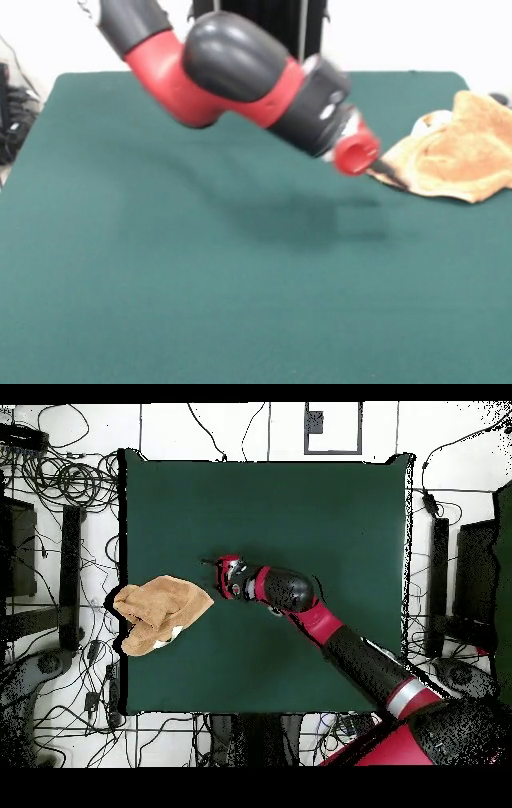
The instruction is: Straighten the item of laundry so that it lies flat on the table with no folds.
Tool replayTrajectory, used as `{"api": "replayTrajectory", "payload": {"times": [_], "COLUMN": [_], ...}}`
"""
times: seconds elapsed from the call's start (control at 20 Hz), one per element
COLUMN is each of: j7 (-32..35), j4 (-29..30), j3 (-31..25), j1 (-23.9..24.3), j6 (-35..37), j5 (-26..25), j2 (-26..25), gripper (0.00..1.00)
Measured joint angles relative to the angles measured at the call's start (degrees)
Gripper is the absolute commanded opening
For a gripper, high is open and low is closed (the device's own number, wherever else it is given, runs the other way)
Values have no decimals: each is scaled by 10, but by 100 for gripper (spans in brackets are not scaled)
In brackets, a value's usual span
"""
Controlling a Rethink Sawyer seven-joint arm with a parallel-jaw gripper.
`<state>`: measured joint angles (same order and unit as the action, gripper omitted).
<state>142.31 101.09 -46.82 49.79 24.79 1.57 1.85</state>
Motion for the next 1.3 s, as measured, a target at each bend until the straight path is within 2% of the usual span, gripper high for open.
{"api": "replayTrajectory", "payload": {"times": [0.3,0.5,0.6,0.7,0.95,1.1,1.2,1.3], "j7": [0,0,0,0,0,0,0,0], "j4": [68,97,97,89,71,71,72,73], "j3": [-40,-3,41,132,310,359,421,448], "j1": [-3,-42,-81,-160,-316,-357,-399,-411], "j6": [0,0,1,0,-17,-34,-63,-79], "j5": [-16,-51,-78,-138,-252,-274,-288,-288], "j2": [13,91,140,209,293,311,333,347], "gripper": [100,100,100,100,100,100,100,100]}}
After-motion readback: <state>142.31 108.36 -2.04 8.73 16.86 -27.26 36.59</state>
